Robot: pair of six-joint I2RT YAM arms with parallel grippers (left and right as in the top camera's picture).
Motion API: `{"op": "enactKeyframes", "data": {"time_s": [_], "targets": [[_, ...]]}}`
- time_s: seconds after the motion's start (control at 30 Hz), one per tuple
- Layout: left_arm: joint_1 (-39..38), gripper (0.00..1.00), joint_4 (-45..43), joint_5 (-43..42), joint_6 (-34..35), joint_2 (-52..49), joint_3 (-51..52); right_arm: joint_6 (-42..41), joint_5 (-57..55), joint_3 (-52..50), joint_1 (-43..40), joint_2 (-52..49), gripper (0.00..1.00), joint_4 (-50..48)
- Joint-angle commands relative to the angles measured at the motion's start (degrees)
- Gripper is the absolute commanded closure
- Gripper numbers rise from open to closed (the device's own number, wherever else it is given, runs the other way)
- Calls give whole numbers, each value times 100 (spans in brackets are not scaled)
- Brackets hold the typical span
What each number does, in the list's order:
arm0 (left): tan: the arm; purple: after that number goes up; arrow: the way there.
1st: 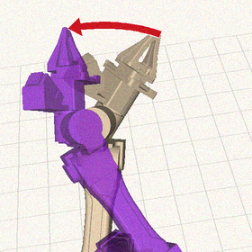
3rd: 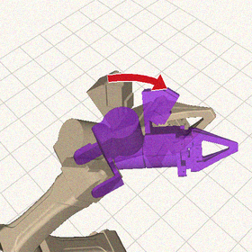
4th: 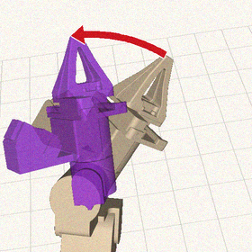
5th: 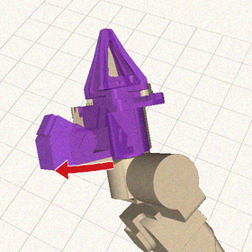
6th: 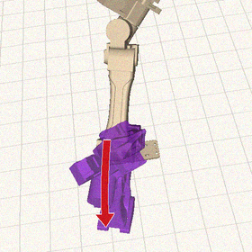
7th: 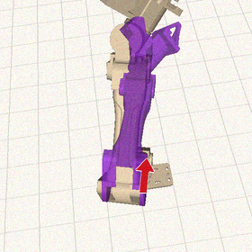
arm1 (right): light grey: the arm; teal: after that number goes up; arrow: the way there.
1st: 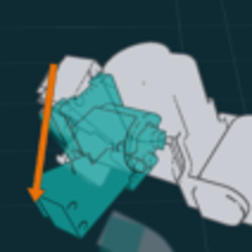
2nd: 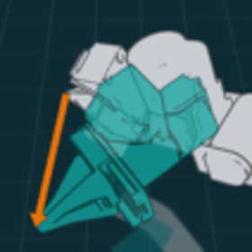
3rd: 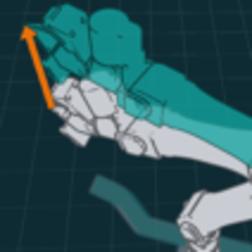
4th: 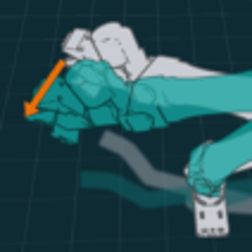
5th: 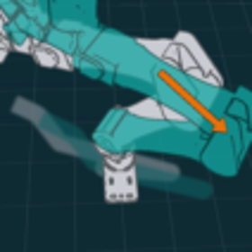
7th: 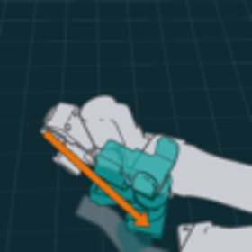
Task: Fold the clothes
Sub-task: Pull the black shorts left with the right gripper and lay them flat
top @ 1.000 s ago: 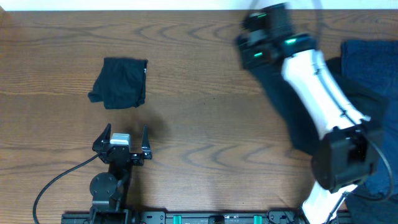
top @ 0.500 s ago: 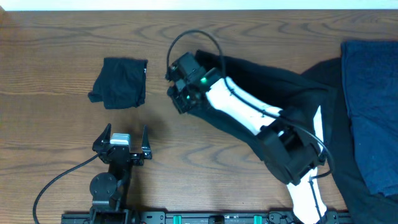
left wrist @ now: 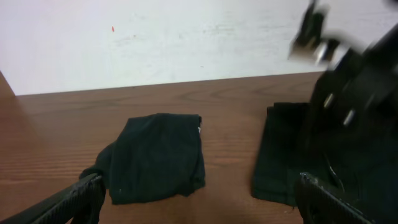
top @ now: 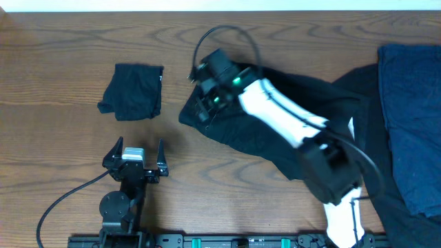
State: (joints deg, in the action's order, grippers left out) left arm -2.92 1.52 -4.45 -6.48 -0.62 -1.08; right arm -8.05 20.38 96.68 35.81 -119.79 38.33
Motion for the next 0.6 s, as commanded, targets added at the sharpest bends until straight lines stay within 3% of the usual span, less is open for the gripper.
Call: {"op": "enactKeyframes", "data": {"time_s": [0.0, 0.3, 0.47, 0.57], "targets": [[-22, 2, 208, -61, -101, 39, 85, 234, 192, 81, -415, 922, 30, 223], [-22, 2, 205, -61, -101, 39, 85, 299, -863, 83, -1657, 2153, 20, 1923], [-22, 2, 205, -61, -101, 39, 85, 334, -1303, 81, -2310, 2308, 6, 2710], [-22, 2, 205, -61, -101, 39, 85, 726, -1311, 57, -2636, 2240, 6, 3075]]}}
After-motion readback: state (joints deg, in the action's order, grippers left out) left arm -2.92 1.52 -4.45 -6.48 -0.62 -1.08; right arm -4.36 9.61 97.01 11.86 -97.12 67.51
